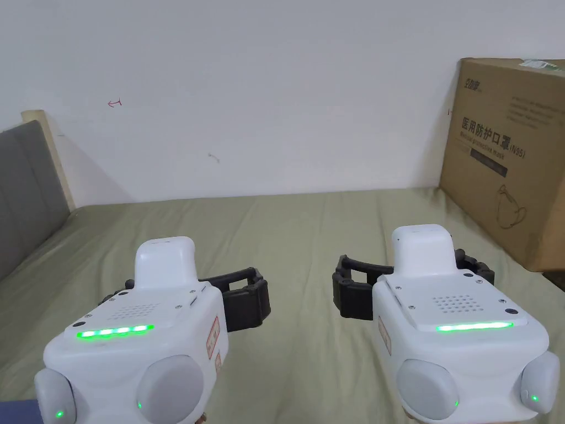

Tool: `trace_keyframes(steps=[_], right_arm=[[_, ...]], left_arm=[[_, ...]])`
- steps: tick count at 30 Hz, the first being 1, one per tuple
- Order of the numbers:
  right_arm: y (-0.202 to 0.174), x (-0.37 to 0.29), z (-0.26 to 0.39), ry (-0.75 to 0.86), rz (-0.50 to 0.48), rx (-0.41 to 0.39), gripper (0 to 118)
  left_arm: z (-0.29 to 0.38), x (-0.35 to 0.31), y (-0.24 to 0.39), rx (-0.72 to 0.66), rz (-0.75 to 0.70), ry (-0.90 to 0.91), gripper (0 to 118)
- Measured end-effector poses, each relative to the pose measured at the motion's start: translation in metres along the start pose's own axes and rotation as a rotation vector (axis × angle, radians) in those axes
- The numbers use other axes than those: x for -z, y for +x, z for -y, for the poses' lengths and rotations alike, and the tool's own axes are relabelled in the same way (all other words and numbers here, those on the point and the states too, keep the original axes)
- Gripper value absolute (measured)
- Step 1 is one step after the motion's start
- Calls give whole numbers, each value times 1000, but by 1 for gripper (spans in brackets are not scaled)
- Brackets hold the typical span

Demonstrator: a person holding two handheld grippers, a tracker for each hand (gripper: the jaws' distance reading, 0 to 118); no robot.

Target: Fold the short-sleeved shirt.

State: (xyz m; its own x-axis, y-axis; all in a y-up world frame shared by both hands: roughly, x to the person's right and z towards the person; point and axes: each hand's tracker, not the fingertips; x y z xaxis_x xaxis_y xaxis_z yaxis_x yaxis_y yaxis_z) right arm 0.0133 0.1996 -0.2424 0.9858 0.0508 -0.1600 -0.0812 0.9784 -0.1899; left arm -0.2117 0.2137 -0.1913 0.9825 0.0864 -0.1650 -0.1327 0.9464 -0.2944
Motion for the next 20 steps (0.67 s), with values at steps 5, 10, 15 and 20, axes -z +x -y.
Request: trace_keyframes(steps=[5,10,15,20], right_arm=[[3,3,5,-23,-10,22,111],[4,5,7,-30,-8,27,111],[4,5,8,-31,-11,26,111],[4,5,9,-32,-7,19,111]], left_arm=[[2,-4,1,14,-23,34,118],[8,-4,3,54,-48,42,118],[9,-8,8,89,-44,56,118],[8,-7,7,90,-47,54,118]])
